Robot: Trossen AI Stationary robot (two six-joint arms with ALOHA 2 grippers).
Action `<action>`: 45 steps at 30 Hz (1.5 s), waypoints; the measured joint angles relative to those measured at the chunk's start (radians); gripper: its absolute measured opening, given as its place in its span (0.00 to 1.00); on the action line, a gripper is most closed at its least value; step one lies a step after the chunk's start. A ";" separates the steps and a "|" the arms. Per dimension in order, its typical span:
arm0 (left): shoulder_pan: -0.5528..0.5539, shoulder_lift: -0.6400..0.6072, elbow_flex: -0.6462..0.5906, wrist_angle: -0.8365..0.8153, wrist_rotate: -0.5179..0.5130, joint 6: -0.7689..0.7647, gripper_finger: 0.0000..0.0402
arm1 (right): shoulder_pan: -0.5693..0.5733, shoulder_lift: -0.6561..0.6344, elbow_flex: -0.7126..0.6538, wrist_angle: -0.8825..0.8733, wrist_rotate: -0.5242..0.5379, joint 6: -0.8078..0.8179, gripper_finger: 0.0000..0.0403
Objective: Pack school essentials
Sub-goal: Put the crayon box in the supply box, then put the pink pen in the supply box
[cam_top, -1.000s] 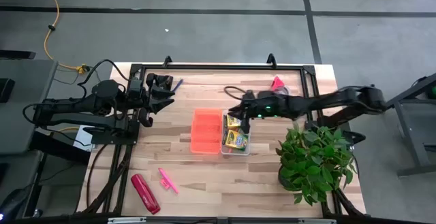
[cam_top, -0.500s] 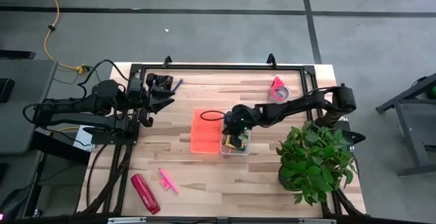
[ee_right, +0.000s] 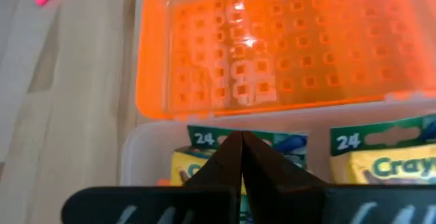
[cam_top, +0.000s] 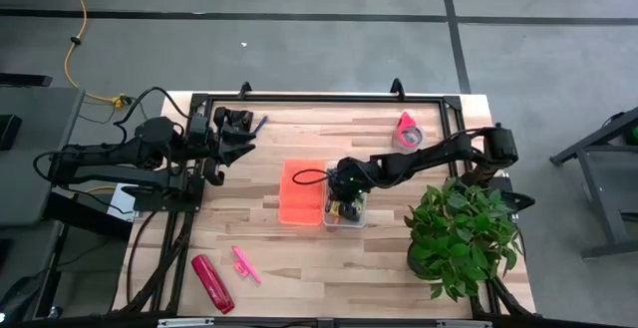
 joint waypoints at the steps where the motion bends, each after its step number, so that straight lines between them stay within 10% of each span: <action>1: 0.000 0.000 0.000 -0.002 0.000 0.000 0.29 | 0.002 0.001 0.000 -0.005 0.000 0.000 0.00; 28: 0.000 0.000 0.000 -0.016 0.000 -0.025 0.29 | 0.043 -0.018 0.000 -0.034 -0.018 0.002 0.00; 45: 0.000 0.000 0.000 -0.020 0.000 -0.025 0.29 | -0.016 -0.561 -0.067 0.194 0.135 -0.043 0.00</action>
